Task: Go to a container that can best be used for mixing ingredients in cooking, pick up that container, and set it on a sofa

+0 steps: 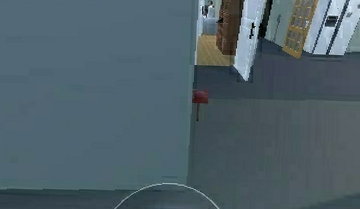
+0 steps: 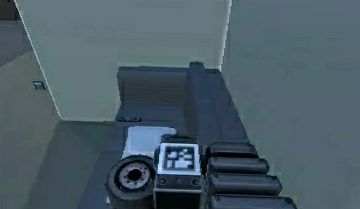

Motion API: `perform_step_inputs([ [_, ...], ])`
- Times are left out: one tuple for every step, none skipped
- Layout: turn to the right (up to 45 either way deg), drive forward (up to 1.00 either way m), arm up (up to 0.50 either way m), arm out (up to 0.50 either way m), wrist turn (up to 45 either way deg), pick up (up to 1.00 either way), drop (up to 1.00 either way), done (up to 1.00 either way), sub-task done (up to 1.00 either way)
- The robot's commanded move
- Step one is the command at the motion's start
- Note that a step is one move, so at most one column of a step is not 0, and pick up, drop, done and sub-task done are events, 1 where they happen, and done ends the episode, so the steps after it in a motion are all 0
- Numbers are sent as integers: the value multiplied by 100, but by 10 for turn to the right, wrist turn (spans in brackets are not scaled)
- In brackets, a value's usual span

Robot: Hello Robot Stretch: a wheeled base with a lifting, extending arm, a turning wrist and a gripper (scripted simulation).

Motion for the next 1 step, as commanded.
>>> perform_step_inputs([
  [0,0,0,48,0,0,0,0,0],
])
